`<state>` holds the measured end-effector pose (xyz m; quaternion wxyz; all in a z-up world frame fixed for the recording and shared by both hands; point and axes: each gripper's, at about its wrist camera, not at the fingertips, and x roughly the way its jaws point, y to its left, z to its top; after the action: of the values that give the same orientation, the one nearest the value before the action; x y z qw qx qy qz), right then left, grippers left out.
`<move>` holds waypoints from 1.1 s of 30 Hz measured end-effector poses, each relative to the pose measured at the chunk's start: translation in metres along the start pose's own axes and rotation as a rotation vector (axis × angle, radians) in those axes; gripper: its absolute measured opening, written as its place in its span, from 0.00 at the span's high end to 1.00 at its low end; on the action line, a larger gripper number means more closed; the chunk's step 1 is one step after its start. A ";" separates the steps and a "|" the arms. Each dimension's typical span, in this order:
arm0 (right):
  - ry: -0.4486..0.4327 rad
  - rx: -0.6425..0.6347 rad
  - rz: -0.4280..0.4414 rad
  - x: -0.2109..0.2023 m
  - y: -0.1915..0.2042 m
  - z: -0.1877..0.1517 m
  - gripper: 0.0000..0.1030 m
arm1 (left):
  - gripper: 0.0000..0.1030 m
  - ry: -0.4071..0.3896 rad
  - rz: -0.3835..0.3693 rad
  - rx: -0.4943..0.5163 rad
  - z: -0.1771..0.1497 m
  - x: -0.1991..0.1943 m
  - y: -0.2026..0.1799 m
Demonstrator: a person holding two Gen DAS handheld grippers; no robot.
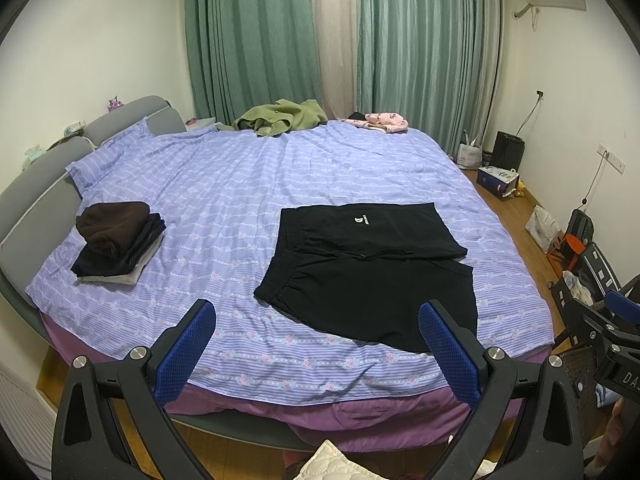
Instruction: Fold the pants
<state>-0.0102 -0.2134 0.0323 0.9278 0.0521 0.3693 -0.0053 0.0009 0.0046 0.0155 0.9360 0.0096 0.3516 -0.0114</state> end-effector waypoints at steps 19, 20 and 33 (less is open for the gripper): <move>0.044 0.035 -0.039 0.051 0.023 -0.006 0.00 | 0.00 0.030 0.049 0.050 0.005 0.057 0.038; 0.046 0.048 -0.059 0.059 0.024 -0.005 0.00 | 0.00 0.032 0.050 0.059 0.006 0.065 0.042; 0.226 0.282 -0.181 0.186 0.031 -0.039 0.00 | 0.00 0.213 -0.059 0.151 -0.005 0.214 0.073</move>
<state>0.1004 -0.1729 -0.1204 0.8597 0.1486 0.4699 -0.1343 0.1610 0.0750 -0.1283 0.8893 0.0707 0.4472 -0.0644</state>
